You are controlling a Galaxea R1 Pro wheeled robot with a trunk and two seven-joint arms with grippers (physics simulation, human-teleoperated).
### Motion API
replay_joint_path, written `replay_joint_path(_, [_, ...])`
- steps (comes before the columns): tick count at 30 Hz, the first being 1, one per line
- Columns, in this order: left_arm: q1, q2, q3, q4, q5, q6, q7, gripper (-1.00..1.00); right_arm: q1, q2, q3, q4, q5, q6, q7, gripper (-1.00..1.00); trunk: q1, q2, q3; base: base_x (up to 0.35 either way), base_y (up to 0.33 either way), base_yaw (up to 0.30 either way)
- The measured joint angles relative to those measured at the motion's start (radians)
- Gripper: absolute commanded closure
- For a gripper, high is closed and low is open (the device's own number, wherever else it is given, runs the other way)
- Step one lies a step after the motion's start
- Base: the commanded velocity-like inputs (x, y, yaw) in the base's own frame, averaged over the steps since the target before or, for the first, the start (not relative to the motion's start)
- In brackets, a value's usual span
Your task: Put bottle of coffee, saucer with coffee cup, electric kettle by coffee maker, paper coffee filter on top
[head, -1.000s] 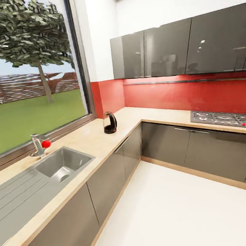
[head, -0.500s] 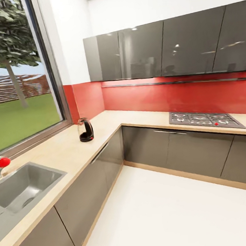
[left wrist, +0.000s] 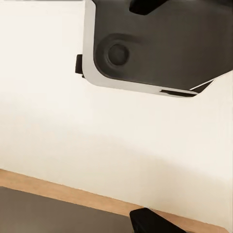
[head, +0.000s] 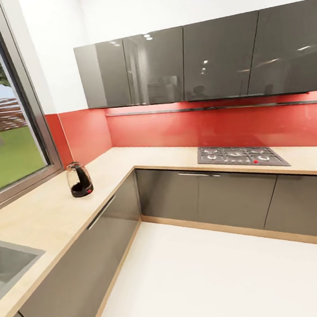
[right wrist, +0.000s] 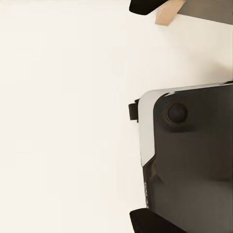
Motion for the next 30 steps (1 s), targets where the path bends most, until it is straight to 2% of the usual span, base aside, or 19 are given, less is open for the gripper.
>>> replay_joint_path(21, [0.0,-0.002,0.001,0.0,-0.001,0.0,0.0,-1.0,0.0,0.001,0.003,0.0,0.0,0.001,0.001,-1.0,0.0,0.0,0.0,0.335,-0.001,-0.003])
replay_joint_path(30, [0.0,-0.003,0.003,0.001,-0.001,-0.001,0.0,-1.0,0.0,0.001,0.006,0.003,0.007,0.0,0.003,-1.0,0.0,0.0,0.0,0.321,-0.098,0.0])
